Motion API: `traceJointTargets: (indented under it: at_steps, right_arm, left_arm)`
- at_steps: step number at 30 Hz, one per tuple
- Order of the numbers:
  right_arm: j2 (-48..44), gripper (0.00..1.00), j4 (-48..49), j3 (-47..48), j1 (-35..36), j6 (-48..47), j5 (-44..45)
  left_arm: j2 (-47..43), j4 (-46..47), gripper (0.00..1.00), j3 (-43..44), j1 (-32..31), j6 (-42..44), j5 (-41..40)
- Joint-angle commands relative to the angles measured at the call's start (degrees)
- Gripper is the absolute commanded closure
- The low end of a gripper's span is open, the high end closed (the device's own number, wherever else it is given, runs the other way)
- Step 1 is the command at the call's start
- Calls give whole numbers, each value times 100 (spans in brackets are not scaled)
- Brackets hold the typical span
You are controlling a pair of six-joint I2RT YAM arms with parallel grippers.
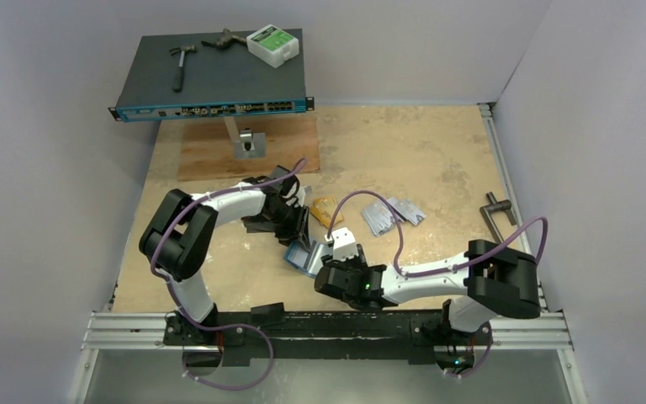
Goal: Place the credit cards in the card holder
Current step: Close the card holder at the center of the board.
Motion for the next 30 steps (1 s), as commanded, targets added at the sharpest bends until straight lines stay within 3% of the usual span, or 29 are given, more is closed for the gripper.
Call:
traceJointTargets:
  at_steps: [1,7,14,23,30]
  right_arm:
    - [1,47,590,-86,114,-67,9]
    - [235,48,449,23,141,34,217]
    - [784,53,-643,535,142,908,1153]
    - [677,55,-229,525,139,900,1755]
    - [665,55,639,356,137,425,1663]
  left_arm:
    - [11,-22,71,171,22,100,105]
    - [11,-14,71,181,24,88,154]
    - [-32,-2,72,154,19,112,177]
    - [-64,-71,73,184,-61,210,119]
    - [-1,-88,74,206,-111,239,193]
